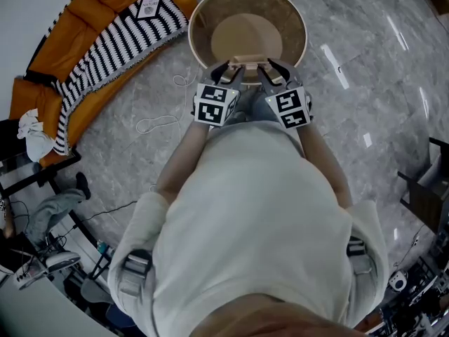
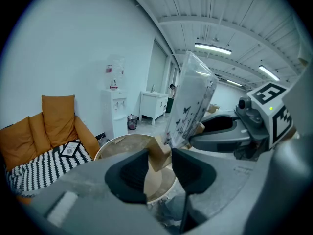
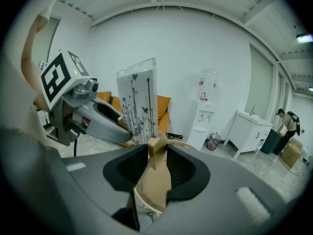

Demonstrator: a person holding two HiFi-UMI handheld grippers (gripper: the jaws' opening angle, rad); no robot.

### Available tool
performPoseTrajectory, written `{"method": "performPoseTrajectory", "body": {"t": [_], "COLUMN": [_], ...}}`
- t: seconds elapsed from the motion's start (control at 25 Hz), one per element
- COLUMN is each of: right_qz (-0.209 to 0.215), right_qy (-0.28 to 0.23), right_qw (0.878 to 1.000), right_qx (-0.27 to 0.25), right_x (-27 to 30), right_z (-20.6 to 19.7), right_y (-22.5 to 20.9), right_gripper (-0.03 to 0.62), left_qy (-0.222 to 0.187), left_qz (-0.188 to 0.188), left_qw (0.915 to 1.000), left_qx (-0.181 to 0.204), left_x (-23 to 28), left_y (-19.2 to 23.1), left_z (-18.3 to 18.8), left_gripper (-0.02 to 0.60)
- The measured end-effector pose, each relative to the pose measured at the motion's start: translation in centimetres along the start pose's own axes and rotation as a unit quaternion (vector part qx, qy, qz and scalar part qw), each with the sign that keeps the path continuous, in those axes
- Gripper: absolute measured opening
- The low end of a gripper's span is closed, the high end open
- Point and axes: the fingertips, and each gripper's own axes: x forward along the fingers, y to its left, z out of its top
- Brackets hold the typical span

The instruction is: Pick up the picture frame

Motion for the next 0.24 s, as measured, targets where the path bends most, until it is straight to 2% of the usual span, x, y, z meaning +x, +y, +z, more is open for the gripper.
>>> {"method": "performPoseTrajectory", "body": {"t": [0.24], "right_qz": [-0.003], "right_qy": [-0.002], "right_qw": [1.0], "right_qx": [0.0], "right_x": [-0.19], "right_z": [-0.08], "right_y": [0.06], "right_gripper": [0.118], "left_qy": [-0.001], "left_qz": [-0.001], "left_qw": [1.0], "left_qx": [0.002], "left_x": [-0.11], "left_y": [-0.16], "left_z": [0.02], "left_gripper": [0.149]}}
